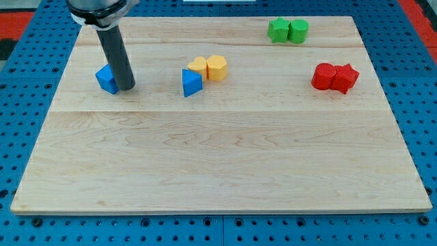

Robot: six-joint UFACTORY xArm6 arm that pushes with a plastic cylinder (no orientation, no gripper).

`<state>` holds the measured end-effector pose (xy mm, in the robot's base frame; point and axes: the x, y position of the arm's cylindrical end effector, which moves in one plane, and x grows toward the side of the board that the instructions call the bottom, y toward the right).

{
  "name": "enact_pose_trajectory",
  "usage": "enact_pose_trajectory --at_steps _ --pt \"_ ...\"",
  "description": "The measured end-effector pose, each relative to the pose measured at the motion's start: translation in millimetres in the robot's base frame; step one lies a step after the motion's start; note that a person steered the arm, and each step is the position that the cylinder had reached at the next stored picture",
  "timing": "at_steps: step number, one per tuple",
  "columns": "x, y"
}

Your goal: Push the blue triangle to the center left

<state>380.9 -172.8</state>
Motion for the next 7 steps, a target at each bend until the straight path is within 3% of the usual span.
enact_pose_trajectory --at_steps 3,4,6,7 --pt "-28.4 -24.6" --pt "-25.6 -2.6" --pt "45.6 106.6" --pt "33.3 185.7"
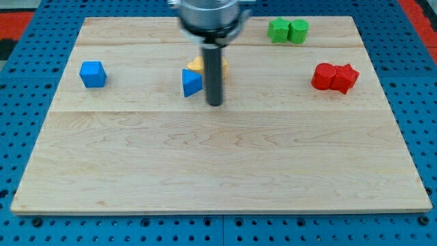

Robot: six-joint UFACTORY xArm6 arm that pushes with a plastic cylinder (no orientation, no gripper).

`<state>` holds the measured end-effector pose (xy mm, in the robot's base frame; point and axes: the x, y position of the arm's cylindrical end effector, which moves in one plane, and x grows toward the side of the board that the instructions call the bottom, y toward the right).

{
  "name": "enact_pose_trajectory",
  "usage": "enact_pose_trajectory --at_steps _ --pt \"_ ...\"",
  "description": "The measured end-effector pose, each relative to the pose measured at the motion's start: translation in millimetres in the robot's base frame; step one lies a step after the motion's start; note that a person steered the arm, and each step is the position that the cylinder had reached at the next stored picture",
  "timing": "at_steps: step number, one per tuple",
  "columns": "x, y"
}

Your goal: Push the blue triangle to the center left

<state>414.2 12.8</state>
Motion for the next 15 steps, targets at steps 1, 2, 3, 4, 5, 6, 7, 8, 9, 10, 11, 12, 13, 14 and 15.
enact_pose_trajectory --at_steps 1,2,3,4,5,6,7,8,9,10,11,12,13,14,15 --pt "-23.2 -2.1" --pt "-36.5 -24.0" --pt "-36.5 -71.3" --pt "-36.5 -112.8" --pt "-36.5 -138.5" --pt "-36.7 -154.4" --pt "-60.7 -154.1" --pt "-67.8 -160.8" --pt "-67.8 -167.4" --pt "-67.6 -177.0" --pt "-67.0 -185.5" --pt "-54.5 -185.9" --pt "-43.2 -186.2" --pt "-43.2 -187.3" --pt "-43.2 -187.3"
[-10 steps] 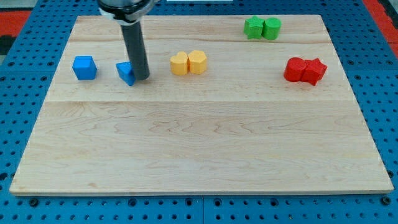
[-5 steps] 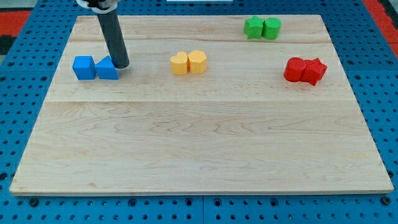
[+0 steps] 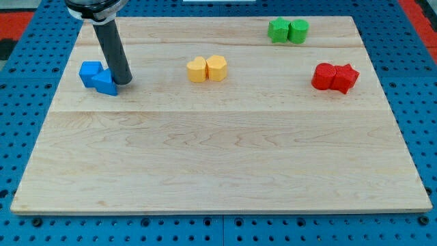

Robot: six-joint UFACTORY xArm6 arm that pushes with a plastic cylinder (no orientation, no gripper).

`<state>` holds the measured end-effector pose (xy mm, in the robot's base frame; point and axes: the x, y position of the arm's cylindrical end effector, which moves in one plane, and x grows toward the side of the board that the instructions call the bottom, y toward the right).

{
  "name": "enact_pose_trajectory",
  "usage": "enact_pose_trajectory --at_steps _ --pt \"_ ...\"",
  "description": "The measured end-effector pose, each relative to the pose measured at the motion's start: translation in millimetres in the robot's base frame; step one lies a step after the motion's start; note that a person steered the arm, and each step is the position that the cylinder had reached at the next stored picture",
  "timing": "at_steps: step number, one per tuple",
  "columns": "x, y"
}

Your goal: Push the blue triangle to the center left

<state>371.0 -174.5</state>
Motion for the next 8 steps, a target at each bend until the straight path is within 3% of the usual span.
enact_pose_trajectory --at_steps 8 --pt "22.5 -44.1"
